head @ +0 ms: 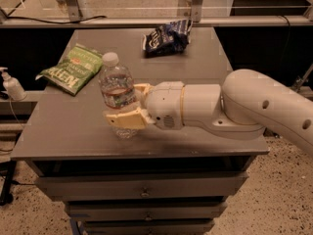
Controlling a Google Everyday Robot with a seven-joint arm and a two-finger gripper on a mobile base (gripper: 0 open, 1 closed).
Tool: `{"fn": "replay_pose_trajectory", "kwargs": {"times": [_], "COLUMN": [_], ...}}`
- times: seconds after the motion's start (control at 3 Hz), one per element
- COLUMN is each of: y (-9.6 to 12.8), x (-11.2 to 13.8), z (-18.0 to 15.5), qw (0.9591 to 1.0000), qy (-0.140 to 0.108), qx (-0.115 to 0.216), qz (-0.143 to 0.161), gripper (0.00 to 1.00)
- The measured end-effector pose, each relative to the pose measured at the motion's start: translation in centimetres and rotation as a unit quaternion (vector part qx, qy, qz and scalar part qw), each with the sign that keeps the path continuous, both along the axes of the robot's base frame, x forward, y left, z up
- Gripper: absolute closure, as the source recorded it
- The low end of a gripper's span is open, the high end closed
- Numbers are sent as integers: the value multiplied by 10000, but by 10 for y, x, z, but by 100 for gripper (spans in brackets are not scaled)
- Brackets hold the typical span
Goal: Move water bottle near blue chip bag
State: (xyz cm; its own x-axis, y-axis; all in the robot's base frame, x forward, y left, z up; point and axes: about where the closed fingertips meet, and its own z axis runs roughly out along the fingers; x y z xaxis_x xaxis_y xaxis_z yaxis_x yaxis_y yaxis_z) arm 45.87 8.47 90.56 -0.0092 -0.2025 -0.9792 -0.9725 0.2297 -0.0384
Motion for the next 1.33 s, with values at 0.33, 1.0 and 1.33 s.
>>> {"fn": "replay_pose_trajectory", "kwargs": {"times": [0.33, 1.0, 1.33], "y": [-51, -113, -142], "x": [15, 21, 40], "z": [33, 71, 71], "qw": [9980, 9911, 9830], "qy": [-355, -878, -1058], "qx": [-61, -183, -337], "qz": [-519, -980, -1464], "gripper": [100, 100, 100]}}
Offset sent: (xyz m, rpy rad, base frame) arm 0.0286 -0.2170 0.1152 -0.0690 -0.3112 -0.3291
